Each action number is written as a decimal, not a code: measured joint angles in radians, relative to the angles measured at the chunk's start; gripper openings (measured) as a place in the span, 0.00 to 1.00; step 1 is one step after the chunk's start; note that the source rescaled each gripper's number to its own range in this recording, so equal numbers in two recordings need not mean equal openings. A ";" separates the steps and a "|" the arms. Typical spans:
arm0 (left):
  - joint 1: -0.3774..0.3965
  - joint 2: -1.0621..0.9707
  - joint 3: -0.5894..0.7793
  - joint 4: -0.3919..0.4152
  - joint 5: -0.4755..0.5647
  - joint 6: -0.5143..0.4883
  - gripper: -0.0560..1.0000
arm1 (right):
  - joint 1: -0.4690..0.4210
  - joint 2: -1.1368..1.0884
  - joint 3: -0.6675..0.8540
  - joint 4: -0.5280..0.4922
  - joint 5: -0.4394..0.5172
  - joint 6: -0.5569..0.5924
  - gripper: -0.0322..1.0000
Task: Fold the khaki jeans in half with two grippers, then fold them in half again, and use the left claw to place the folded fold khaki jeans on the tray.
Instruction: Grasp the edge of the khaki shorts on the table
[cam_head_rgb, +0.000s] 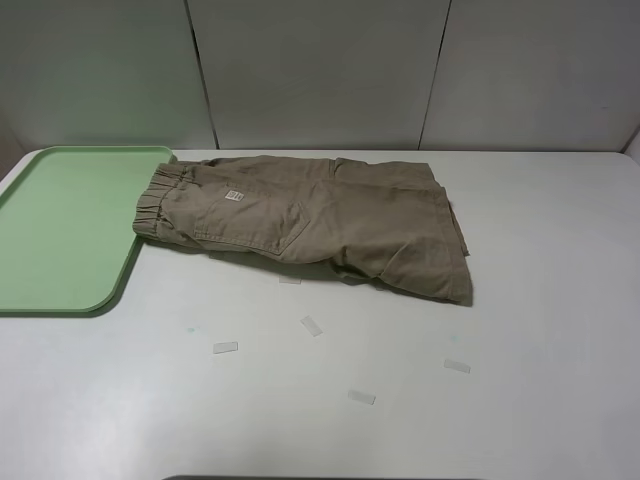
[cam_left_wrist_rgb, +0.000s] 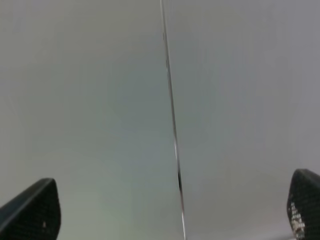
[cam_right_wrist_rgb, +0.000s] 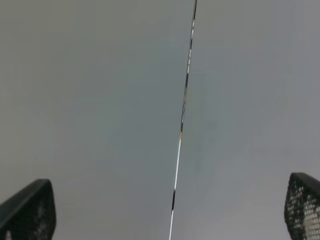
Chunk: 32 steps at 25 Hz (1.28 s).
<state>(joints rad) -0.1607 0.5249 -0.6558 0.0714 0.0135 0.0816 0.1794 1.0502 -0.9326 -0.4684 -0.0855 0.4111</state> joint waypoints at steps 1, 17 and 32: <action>0.000 -0.031 0.000 0.000 0.046 0.000 0.91 | 0.000 -0.005 0.000 0.000 0.000 0.000 1.00; 0.000 -0.283 -0.333 0.078 0.896 -0.043 0.92 | 0.000 -0.022 0.000 0.001 0.036 0.000 1.00; -0.003 -0.285 -0.158 -0.014 1.147 -0.124 0.92 | 0.142 -0.342 0.000 0.001 0.217 -0.049 1.00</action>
<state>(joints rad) -0.1640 0.2402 -0.8142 0.0570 1.1608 -0.0422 0.3217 0.7082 -0.9326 -0.4675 0.1319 0.3624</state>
